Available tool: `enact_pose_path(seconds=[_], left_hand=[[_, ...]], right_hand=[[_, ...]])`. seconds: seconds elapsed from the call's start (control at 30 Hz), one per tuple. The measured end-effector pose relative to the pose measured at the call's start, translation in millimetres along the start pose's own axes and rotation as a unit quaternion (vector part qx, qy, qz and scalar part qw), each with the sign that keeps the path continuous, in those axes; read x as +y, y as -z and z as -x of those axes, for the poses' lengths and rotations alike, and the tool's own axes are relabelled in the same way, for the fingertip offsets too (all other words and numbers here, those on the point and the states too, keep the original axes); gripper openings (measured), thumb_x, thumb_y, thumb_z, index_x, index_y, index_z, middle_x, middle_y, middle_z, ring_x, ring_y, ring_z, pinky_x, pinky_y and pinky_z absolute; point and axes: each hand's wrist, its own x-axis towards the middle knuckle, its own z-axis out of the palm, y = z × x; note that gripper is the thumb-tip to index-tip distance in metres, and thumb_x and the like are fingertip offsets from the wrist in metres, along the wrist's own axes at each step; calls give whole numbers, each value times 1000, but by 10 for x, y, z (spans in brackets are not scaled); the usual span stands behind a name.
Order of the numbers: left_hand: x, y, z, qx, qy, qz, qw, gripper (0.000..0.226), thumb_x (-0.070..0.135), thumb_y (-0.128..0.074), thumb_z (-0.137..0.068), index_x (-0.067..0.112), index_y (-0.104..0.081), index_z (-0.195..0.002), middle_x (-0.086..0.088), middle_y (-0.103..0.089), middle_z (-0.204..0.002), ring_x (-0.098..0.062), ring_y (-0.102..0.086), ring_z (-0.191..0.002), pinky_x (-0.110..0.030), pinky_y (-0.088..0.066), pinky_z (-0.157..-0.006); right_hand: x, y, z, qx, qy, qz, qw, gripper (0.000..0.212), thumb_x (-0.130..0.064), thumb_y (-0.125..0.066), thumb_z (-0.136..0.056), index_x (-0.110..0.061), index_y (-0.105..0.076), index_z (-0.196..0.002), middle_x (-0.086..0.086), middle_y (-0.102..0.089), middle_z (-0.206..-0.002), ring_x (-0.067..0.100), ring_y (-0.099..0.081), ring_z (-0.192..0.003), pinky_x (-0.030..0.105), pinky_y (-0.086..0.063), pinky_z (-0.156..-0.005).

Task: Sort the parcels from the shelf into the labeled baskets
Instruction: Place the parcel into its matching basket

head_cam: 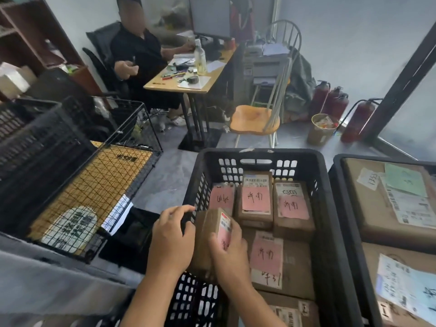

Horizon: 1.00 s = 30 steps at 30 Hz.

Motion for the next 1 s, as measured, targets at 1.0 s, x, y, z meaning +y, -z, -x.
enact_pose_path(seconds=[1.0], left_hand=[[-90, -193, 33, -28, 10, -4, 1000, 30, 30, -51, -103, 48, -57, -126, 17, -44, -135, -7, -62, -87, -17, -41, -59]], right_hand=[[403, -164, -323, 20, 84, 260, 962, 60, -41, -47, -109, -19, -27, -161, 4, -45, -145, 24, -59, -121, 37, -54, -94]])
